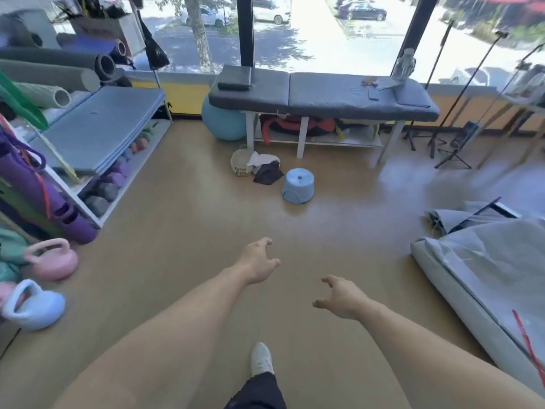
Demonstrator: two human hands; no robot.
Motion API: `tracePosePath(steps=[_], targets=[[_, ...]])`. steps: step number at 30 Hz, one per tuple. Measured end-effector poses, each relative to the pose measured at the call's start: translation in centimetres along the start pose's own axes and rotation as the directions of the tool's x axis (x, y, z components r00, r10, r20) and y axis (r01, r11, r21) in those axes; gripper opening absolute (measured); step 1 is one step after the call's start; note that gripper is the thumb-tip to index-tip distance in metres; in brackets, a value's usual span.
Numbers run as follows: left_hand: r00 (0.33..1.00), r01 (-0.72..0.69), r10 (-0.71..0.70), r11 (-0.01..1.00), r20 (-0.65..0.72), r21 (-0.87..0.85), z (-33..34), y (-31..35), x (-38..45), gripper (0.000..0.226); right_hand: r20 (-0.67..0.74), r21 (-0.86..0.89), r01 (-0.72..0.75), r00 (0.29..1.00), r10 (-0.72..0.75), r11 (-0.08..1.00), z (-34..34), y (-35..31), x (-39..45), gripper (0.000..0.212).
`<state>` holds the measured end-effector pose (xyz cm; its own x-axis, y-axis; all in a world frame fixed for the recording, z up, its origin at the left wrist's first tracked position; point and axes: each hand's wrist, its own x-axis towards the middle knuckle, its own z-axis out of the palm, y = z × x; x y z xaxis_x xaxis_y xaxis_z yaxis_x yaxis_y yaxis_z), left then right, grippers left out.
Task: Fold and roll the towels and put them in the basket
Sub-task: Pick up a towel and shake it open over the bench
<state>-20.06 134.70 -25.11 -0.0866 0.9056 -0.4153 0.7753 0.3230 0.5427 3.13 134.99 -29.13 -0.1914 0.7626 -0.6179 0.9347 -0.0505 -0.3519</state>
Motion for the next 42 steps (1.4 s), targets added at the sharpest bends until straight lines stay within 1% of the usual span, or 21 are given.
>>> tracePosePath(steps=[3,7,11,15,19,22,24,27,31,34,38,42], targets=[[1.000,0.013,-0.014,0.998,0.025,0.065,-5.8,0.8,9.0,0.062,-0.024,0.012,-0.016,1.000,0.016,1.000,-6.4,-3.3,7.0,0.080],[1.000,-0.011,0.010,0.996,0.010,0.086,-11.9,4.1,19.2,0.063,-0.070,0.102,-0.004,0.997,0.011,0.995,-13.6,-7.0,14.7,0.071],[0.998,-0.052,0.051,0.997,0.026,0.053,-14.6,6.7,29.2,0.063,-0.069,0.168,-0.018,0.997,0.030,0.986,-19.5,-8.9,23.9,0.073],[0.995,-0.066,0.057,0.990,0.080,0.121,-16.6,9.4,41.0,0.066,-0.041,0.200,-0.016,0.999,0.025,0.980,-25.8,-9.6,35.0,0.076],[0.996,-0.058,0.047,0.989,0.080,0.137,-20.3,13.8,53.1,0.067,-0.032,0.265,-0.035,0.998,0.045,0.964,-33.8,-9.8,45.8,0.076],[0.997,-0.047,0.039,0.990,0.067,0.131,-23.4,17.1,60.7,0.068,-0.017,0.240,-0.040,0.999,0.045,0.970,-40.7,-10.6,52.2,0.070],[0.998,-0.049,0.044,0.992,0.045,0.120,-25.5,18.9,65.1,0.068,-0.046,0.231,-0.032,0.998,0.043,0.973,-45.2,-11.6,55.9,0.067],[0.999,-0.030,0.027,0.996,0.034,0.088,-28.1,20.7,70.5,0.066,-0.072,0.230,-0.002,0.997,0.019,0.973,-50.6,-13.5,60.7,0.074],[1.000,0.025,-0.025,0.999,0.006,0.022,-31.3,21.5,78.2,0.060,-0.036,0.185,0.054,0.998,-0.048,0.981,-55.6,-16.0,67.3,0.081],[0.998,0.062,-0.061,0.998,0.016,-0.023,-33.3,21.1,84.5,0.061,-0.006,0.192,0.070,0.998,-0.070,0.979,-58.1,-17.7,72.6,0.081],[0.997,0.069,-0.068,0.997,0.026,-0.034,-36.1,19.8,93.8,0.063,0.004,0.150,0.053,0.999,-0.054,0.987,-61.1,-20.5,80.4,0.083],[0.996,0.082,-0.081,0.996,0.032,-0.046,-40.1,18.0,102.9,0.063,-0.002,0.095,0.003,1.000,-0.003,0.995,-65.3,-24.4,88.4,0.083]])
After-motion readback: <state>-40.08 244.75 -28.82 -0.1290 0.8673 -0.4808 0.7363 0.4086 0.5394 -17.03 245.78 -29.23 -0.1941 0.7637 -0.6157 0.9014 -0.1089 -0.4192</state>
